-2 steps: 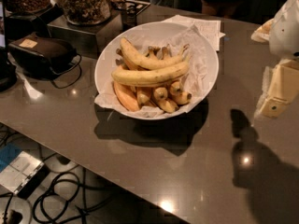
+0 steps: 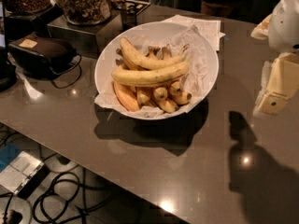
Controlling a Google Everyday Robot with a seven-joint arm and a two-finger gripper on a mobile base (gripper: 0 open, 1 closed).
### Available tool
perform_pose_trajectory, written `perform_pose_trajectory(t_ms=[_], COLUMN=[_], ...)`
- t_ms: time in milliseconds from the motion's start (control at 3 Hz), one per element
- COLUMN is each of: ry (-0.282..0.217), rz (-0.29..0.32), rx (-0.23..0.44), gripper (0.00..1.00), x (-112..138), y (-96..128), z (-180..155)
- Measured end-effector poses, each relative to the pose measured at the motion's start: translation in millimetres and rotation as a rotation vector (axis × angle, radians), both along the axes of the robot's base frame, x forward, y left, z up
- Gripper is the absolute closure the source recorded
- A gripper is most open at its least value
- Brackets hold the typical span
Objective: Pick banana from white bowl
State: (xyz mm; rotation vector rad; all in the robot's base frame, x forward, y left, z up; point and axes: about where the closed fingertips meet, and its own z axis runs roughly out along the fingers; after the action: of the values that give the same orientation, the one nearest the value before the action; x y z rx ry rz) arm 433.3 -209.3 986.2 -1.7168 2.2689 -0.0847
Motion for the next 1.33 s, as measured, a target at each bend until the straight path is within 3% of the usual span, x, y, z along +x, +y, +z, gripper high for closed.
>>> perform_pose_trajectory(t_ms=[667,1333], ry=[0.000,-0.049], rz=[0.082,0.107], rx=[-0.049,0.003], gripper=[0.00,0.00], x=[-6,1], y=[49,59], z=[28,38])
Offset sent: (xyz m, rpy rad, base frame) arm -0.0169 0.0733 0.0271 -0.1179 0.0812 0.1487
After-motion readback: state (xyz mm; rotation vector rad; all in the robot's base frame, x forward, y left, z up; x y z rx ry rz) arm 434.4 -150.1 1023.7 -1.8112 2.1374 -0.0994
